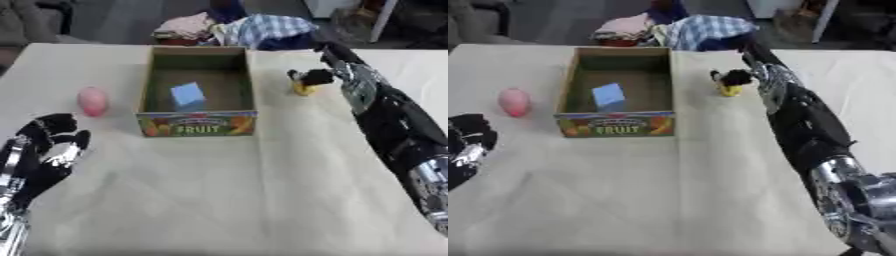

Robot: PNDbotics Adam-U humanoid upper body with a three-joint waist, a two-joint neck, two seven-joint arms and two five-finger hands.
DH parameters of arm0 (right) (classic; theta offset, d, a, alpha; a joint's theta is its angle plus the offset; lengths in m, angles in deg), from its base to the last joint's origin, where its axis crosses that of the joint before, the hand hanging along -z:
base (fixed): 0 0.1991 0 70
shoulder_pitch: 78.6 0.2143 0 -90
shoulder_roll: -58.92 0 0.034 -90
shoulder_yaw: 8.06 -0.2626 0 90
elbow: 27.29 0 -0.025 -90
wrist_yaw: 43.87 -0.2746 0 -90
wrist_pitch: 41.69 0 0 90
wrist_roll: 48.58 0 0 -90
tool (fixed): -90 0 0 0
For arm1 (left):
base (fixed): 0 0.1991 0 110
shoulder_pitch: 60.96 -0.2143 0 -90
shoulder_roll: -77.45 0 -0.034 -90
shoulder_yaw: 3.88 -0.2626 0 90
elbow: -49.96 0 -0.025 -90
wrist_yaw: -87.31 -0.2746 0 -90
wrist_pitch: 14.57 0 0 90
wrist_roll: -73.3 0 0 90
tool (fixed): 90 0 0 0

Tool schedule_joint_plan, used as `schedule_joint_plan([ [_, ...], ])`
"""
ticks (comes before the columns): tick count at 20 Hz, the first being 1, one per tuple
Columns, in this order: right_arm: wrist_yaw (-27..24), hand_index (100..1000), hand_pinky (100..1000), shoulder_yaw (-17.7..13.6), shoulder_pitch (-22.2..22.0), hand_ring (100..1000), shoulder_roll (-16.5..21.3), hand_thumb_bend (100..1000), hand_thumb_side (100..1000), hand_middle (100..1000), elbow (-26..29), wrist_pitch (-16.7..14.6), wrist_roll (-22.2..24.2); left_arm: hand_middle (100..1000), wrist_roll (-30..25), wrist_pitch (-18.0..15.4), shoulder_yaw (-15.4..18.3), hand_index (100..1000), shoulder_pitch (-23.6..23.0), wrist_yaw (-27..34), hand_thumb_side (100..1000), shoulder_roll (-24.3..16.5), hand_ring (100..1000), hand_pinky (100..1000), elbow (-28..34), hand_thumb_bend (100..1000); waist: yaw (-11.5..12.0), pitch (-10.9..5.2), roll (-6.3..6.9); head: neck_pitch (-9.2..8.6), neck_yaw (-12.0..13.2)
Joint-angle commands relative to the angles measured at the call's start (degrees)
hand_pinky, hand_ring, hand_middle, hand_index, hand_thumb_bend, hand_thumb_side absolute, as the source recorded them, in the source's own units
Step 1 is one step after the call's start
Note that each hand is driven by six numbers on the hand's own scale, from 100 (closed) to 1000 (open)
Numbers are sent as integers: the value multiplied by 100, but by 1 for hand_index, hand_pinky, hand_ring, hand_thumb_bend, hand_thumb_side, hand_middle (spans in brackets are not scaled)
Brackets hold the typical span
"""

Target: Pick up objects on the table and place them in the box.

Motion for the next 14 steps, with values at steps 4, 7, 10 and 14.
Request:
schedule_joint_plan([
  [4,260,924,782,69,116,837,183,422,529,837,-145,99,352,665,16,-5,42,755,45,-7,362,-123,754,753,104,415,-8,-64,19,-56,13],
  [7,395,832,761,75,118,806,179,415,426,750,-119,135,439,665,18,-4,44,755,43,-8,363,-125,754,753,103,415,-5,-64,18,-58,13],
  [10,592,717,731,65,106,763,164,415,322,596,-72,193,326,665,20,-4,43,755,43,-8,364,-124,755,753,104,415,4,-68,20,-64,14],
  [14,819,505,669,41,87,669,128,404,187,410,11,222,-37,665,26,-1,43,756,45,-4,368,-121,755,753,105,412,14,-73,22,-75,15],
])
